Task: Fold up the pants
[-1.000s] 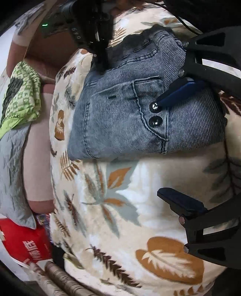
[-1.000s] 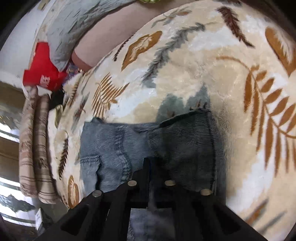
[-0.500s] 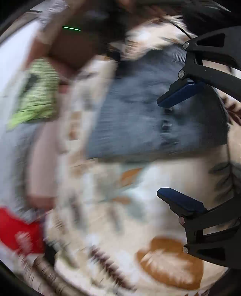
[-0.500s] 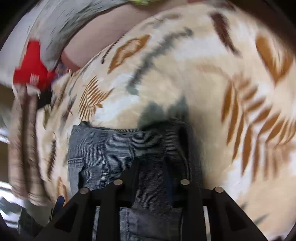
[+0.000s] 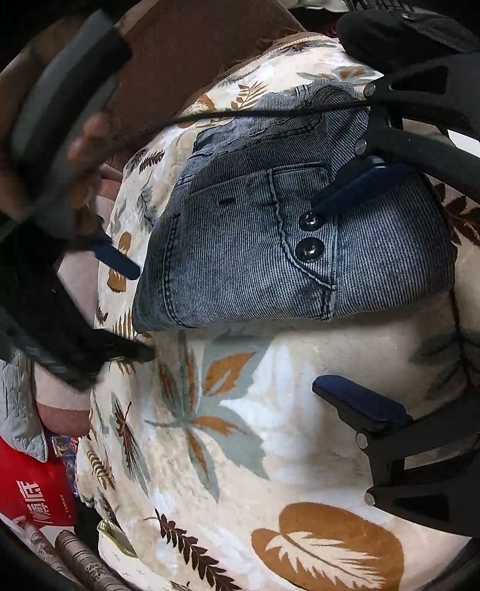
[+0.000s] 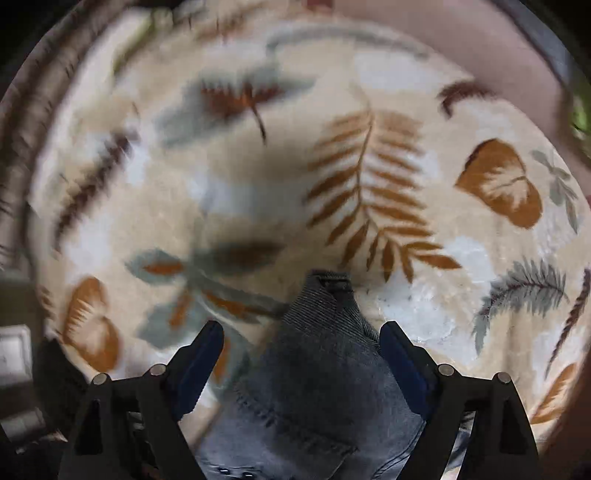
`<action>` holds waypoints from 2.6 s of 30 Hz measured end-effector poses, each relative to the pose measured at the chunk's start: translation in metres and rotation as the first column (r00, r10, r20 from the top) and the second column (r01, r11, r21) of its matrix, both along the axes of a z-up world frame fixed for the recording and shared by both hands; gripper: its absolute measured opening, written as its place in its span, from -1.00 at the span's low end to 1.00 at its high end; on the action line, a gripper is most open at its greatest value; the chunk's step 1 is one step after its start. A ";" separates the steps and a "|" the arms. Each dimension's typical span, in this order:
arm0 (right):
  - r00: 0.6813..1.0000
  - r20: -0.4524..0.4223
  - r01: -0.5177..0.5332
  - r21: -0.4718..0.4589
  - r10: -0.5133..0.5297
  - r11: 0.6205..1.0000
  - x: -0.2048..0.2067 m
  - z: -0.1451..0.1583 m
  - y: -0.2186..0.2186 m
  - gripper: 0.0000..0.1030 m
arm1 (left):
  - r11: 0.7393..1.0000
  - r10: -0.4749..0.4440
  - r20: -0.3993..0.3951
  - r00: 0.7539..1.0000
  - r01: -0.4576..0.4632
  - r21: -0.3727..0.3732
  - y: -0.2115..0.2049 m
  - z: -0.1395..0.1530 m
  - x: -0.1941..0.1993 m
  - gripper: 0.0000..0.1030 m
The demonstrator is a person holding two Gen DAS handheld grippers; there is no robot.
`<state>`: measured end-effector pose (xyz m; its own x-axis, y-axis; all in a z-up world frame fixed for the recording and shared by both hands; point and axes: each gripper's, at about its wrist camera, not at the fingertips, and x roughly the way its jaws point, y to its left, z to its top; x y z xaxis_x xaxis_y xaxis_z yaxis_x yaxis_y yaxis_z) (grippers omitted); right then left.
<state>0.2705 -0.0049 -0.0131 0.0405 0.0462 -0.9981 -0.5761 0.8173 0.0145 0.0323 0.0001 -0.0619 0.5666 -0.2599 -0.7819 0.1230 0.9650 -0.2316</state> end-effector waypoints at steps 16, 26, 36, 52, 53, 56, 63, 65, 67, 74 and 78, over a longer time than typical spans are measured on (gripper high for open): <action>0.911 0.204 0.315 0.217 -0.359 0.924 0.001 0.024 -0.102 -0.04 | 1.000 0.007 0.006 1.000 -0.007 -0.006 0.001 0.000 -0.001 0.73; 0.867 0.023 0.437 0.442 -0.497 0.783 -0.075 0.004 -0.198 -0.05 | 1.000 0.020 0.039 0.999 -0.020 -0.008 0.000 0.003 -0.009 0.74; 0.851 0.014 0.426 0.567 -0.526 0.705 -0.116 0.020 -0.232 -0.01 | 0.996 0.091 0.109 0.990 -0.088 -0.029 0.012 0.033 -0.020 0.73; 0.854 0.037 0.434 0.501 -0.520 0.748 -0.197 -0.032 -0.229 0.14 | 0.996 0.090 0.121 0.989 -0.085 -0.041 0.016 0.032 -0.021 0.76; 0.853 0.039 0.435 0.498 -0.520 0.750 -0.197 -0.028 -0.227 0.13 | 0.997 0.077 0.110 0.991 -0.074 -0.035 0.013 0.029 -0.020 0.76; 0.861 0.028 0.445 0.444 -0.508 0.778 -0.189 -0.012 -0.221 0.13 | 0.996 -0.001 0.019 1.000 0.000 0.088 -0.009 0.005 -0.014 0.77; 0.835 0.057 0.433 0.547 -0.547 0.717 -0.129 0.025 -0.227 0.14 | 0.998 0.009 0.030 1.000 -0.011 0.057 -0.005 0.003 -0.012 0.79; 0.835 0.070 0.420 0.561 -0.546 0.714 -0.102 0.024 -0.225 0.23 | 0.998 0.007 0.031 1.000 -0.009 0.058 -0.005 0.003 -0.010 0.81; 0.808 0.067 0.478 0.506 -0.585 0.718 -0.076 -0.003 -0.228 0.41 | 0.999 0.009 0.027 1.000 -0.010 0.051 -0.005 0.001 -0.009 0.81; 0.794 0.045 0.499 0.522 -0.606 0.692 -0.092 -0.008 -0.241 0.44 | 0.999 0.021 0.022 1.000 -0.022 0.036 -0.003 0.000 -0.010 0.84; 0.808 0.048 0.440 0.614 -0.587 0.656 -0.158 0.009 -0.243 0.44 | 0.999 0.023 0.030 0.999 -0.024 0.048 -0.004 0.001 -0.012 0.84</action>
